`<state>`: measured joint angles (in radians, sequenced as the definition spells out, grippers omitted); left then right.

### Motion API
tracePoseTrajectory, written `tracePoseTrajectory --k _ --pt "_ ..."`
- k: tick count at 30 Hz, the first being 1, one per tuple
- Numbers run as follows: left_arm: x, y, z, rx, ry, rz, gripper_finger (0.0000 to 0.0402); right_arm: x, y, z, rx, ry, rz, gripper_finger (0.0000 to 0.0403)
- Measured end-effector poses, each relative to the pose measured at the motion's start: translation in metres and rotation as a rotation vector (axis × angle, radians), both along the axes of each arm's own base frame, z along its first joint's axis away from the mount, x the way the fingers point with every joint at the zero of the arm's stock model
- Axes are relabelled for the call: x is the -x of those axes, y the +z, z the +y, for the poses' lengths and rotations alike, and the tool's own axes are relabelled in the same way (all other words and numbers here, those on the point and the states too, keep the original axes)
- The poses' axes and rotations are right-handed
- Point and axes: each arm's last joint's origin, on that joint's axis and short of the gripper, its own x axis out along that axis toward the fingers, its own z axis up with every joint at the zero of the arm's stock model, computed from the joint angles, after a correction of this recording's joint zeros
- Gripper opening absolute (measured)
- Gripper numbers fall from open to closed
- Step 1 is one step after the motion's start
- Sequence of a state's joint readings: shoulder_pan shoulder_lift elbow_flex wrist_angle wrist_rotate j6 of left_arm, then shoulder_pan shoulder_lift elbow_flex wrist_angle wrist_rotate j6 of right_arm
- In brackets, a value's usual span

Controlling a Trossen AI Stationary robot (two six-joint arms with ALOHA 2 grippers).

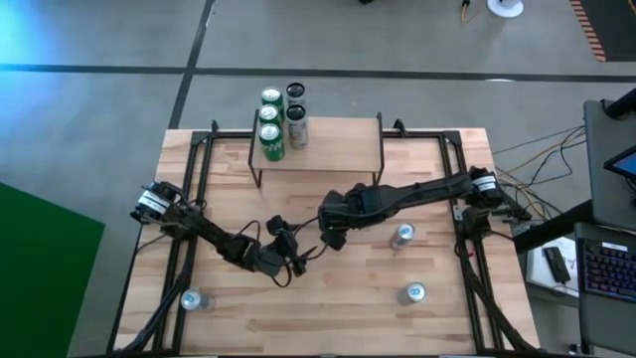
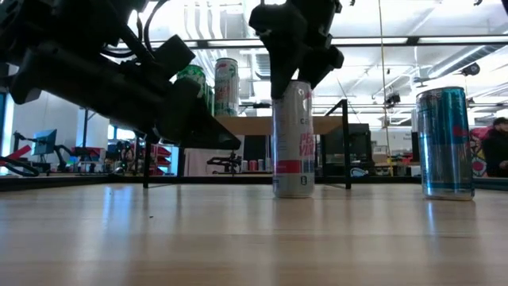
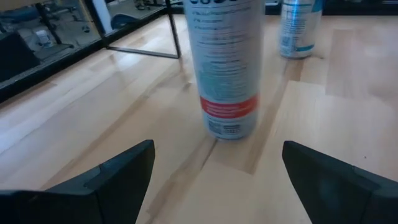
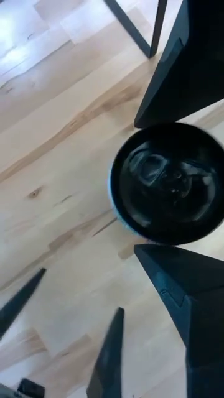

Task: Place canned beverage on shelf
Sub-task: Put the white soda can on the shelf aligned with other white soda cans

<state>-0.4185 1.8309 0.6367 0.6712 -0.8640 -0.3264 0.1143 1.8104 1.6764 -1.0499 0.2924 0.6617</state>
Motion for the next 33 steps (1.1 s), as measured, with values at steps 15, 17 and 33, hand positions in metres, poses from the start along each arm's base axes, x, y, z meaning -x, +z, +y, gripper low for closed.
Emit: tracePoseTrajectory --k 15,17,33 --pt "-0.016 0.015 0.0 0.027 -0.033 -0.058 0.0339 0.024 0.049 0.004 0.066 0.015 -0.143 0.0308" --pt "-0.02 0.02 0.002 0.029 -0.03 -0.104 0.0339 0.033 0.06 0.006 0.097 0.02 -0.178 0.0309" --pt "-0.067 0.01 -0.006 -0.067 0.018 -0.234 0.0339 0.107 0.062 0.023 0.239 -0.02 -0.223 0.0309"
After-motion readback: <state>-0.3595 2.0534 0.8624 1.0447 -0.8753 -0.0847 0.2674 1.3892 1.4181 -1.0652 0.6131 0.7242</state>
